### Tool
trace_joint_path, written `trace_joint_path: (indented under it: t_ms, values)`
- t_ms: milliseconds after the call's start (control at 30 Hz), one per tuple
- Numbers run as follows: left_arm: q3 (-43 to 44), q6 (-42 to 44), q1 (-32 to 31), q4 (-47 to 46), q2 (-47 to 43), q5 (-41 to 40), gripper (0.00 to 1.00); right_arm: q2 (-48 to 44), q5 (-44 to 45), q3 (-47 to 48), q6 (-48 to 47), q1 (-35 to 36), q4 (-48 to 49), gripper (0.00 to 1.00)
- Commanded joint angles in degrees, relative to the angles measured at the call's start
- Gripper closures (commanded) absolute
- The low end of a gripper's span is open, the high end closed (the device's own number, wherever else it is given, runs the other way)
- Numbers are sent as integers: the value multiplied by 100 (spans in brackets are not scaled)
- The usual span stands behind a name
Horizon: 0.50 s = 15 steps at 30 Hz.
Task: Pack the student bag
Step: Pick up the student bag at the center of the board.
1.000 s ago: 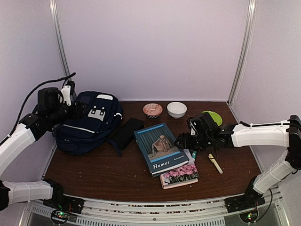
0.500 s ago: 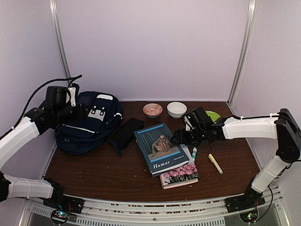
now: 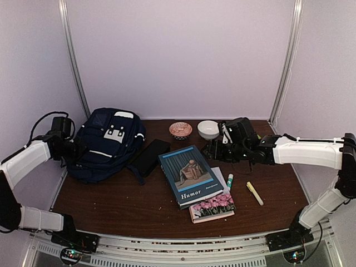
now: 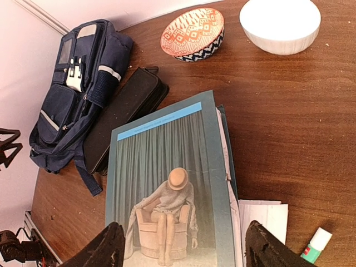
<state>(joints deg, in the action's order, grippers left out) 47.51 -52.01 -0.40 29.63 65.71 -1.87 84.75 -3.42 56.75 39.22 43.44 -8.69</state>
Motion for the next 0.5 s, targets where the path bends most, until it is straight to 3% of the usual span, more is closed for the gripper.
trace_joint_path:
  t_ms: [0, 167, 367, 467]
  values:
    - [-164, -1278, 61, -279, 491, 354, 9, -317, 72, -107, 30, 37, 152, 25]
    - [-434, -1855, 25, -425, 540, 131, 9, -477, 80, -226, -30, 33, 136, 24]
    - [-136, -1945, -310, -62, 1187, -145, 3, -487, 46, -176, -80, 37, 49, 22]
    - [-231, -2232, -337, -381, 1482, -116, 7, -487, 27, -220, -77, 37, 26, 22]
